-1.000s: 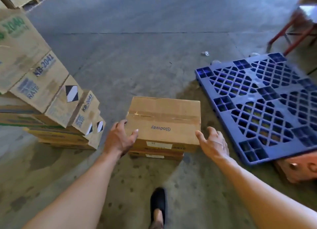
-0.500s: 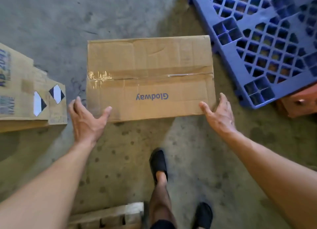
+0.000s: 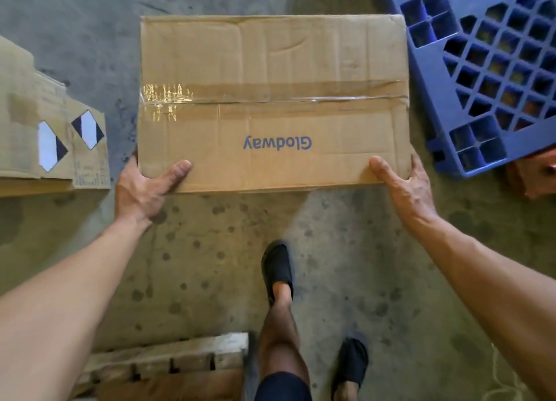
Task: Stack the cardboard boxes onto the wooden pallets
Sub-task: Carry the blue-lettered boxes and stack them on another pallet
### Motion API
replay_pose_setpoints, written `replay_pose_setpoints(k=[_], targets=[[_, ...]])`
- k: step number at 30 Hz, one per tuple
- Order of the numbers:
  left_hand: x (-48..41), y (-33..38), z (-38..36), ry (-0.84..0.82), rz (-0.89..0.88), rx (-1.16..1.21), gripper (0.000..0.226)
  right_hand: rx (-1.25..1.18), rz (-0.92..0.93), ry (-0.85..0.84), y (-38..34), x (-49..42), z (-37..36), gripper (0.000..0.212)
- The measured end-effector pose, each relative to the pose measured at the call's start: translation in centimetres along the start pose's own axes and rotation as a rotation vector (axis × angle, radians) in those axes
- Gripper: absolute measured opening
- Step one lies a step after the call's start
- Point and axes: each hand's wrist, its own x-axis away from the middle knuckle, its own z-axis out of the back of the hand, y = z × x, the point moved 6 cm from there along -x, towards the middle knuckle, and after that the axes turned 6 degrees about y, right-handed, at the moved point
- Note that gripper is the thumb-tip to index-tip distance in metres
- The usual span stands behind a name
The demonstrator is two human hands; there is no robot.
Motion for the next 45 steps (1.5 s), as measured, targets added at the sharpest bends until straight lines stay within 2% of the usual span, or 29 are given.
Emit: replay_pose_setpoints(k=[4, 7, 9, 15, 19, 23, 25, 27, 31, 35, 38, 40, 43, 45], targets=[[2.4, 2.3, 2.4, 0.059, -0.064, 0.011, 0.074, -0.064, 0.036, 0.023, -1.9, 1.3, 2.4, 0.093], [5.4, 3.8, 5.0, 0.093, -0.070, 0.058, 0.076, -0.132, 0.051, 0.010, -3.6, 3.5, 4.8, 0.112], [8.1, 4.5, 7.2, 0.141, -0.071, 0.105, 0.084, -0.174, 0.097, -0.005, -4.9, 5.1, 6.7, 0.114], [19.5, 7.8, 14.2, 0.318, -0.075, 0.302, 0.100, -0.286, 0.314, -0.067, -10.1, 11.6, 13.3, 0.087], [29.5, 8.7, 18.7, 0.459, -0.052, 0.390, 0.090, -0.337, 0.503, -0.118, -13.0, 17.7, 18.4, 0.068], [39.4, 8.3, 22.8, 0.564, -0.041, 0.471, 0.094, -0.367, 0.613, -0.185, -13.8, 24.1, 22.9, 0.077], [44.0, 7.5, 25.1, 0.628, -0.078, 0.516, 0.095, -0.357, 0.702, -0.209, -14.5, 27.7, 24.5, 0.066], [48.7, 6.4, 27.0, 0.681, -0.096, 0.564, 0.088, -0.357, 0.772, -0.257, -15.0, 31.4, 25.1, 0.071], [57.5, 2.8, 30.8, 0.801, -0.069, 0.662, 0.057, -0.422, 0.831, -0.454, -15.4, 39.2, 23.9, 0.085], [66.2, -2.7, 34.7, 0.943, 0.018, 0.729, 0.066, -0.417, 0.834, -0.611, -15.5, 46.5, 20.4, 0.097], [72.8, -7.3, 36.9, 1.086, 0.092, 0.817, 0.048, -0.380, 0.871, -0.754, -15.4, 52.7, 16.5, 0.093], [76.9, -10.0, 38.1, 1.208, 0.134, 0.790, 0.056, -0.365, 0.897, -0.853, -14.9, 57.2, 13.7, 0.083], [82.1, -15.1, 39.9, 1.347, 0.198, 0.730, 0.080, -0.318, 0.949, -0.931, -13.9, 63.3, 9.6, 0.098], [84.7, -18.4, 40.6, 1.398, 0.264, 0.728, 0.088, -0.274, 1.005, -0.992, -13.1, 67.0, 6.9, 0.096]])
